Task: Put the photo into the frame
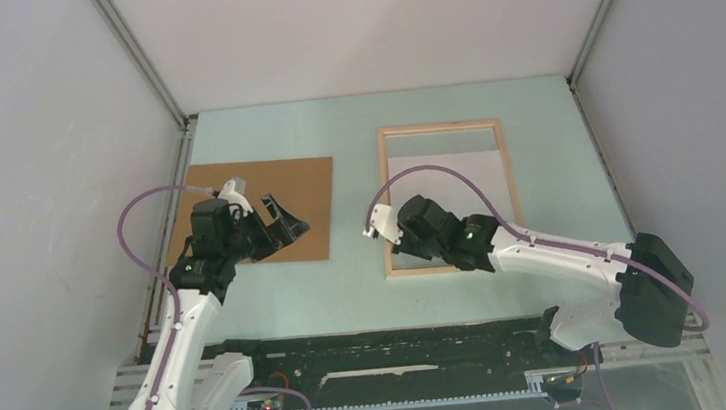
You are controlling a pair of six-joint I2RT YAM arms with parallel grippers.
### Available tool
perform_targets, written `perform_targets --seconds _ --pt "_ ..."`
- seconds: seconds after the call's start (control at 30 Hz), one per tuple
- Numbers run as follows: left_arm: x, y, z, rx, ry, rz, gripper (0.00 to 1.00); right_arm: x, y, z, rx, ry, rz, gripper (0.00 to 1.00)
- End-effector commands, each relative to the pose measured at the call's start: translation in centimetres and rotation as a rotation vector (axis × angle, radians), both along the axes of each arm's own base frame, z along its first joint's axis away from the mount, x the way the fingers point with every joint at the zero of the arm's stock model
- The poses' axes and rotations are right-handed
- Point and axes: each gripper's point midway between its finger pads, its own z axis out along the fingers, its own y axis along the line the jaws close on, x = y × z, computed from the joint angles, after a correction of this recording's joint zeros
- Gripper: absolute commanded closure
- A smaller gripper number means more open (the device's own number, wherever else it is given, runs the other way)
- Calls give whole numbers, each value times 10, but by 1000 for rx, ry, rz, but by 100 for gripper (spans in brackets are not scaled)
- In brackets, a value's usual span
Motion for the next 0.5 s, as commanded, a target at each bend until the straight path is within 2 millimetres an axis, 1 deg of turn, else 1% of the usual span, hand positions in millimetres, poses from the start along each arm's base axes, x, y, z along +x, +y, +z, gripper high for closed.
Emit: perform_targets --seconds 0.0,0.1,0.23,0.3,0.4,0.47 --pt "-2 -1 7 -15 -30 -3 0 38 15 17 40 -100 82 100" --pt "-4 1 6 -5 -30 -1 0 53 17 13 3 -114 109 100" --pt "-5 3 6 8 -28 6 0 72 18 0 -34 -106 139 100" --pt "-6 4 7 11 -29 6 0 81 14 -8 -64 -104 136 100" --pt "-8 5 4 13 -19 11 0 88 12 -21 -98 -96 144 100" --pt "-9 4 2 9 -17 13 0 91 12 -25 -96 -94 145 100"
